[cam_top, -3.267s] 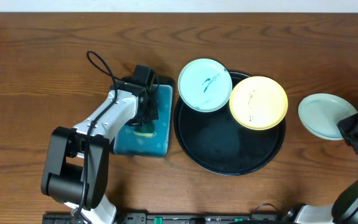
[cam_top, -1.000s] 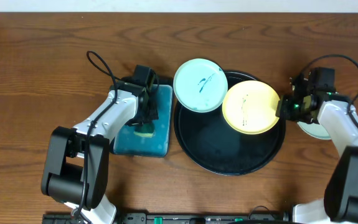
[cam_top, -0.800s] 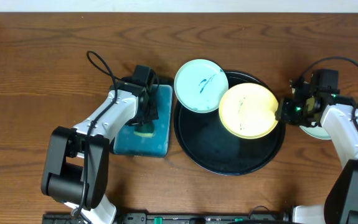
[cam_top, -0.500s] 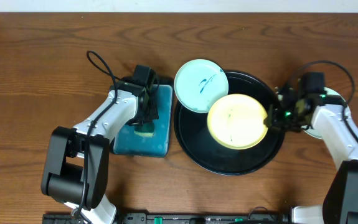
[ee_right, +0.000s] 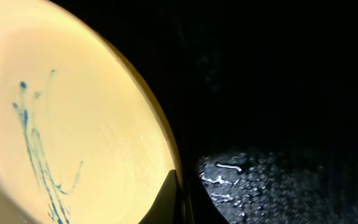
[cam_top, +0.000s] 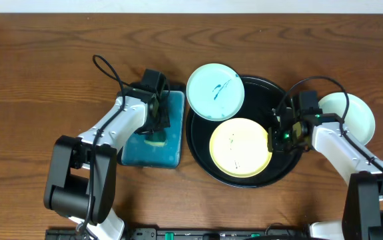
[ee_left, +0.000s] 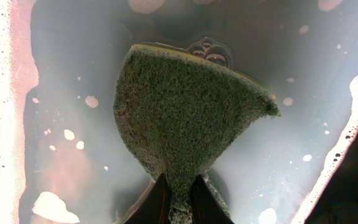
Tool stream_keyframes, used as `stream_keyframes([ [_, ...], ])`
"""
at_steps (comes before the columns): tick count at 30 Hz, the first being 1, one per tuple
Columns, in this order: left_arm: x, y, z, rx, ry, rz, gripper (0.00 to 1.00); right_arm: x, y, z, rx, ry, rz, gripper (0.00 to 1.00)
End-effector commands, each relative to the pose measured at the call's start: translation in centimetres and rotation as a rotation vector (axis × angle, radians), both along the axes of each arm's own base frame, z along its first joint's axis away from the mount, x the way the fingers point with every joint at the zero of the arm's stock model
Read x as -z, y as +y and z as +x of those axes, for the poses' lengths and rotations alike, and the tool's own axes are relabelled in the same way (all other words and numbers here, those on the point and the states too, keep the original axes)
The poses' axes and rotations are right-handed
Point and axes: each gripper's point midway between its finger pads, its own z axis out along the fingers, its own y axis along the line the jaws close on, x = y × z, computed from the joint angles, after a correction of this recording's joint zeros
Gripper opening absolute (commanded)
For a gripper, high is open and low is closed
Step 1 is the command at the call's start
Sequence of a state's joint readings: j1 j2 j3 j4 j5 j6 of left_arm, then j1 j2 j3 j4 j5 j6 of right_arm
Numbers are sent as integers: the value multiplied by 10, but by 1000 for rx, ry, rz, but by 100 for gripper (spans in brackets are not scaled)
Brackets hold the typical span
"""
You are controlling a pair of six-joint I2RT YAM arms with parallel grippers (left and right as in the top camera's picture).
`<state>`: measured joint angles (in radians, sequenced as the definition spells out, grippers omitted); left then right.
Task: Clean dirty plates on tray and stack at the side
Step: 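Grip the yellow plate rim with the right gripper and tilt it, then dip the sponge in the basin water with the left gripper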
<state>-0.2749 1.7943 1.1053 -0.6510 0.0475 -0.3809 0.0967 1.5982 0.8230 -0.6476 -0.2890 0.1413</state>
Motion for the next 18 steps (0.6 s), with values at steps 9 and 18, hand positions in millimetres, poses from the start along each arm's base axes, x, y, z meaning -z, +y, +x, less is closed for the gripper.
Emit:
stream_keyframes([
  [9, -64, -5, 11, 239, -206, -16, 8, 2, -5, 7, 41, -34, -45, 1],
  [18, -81, -6, 14, 265, -263, -17, 7, 1, -5, 8, 41, -36, -45, 1],
])
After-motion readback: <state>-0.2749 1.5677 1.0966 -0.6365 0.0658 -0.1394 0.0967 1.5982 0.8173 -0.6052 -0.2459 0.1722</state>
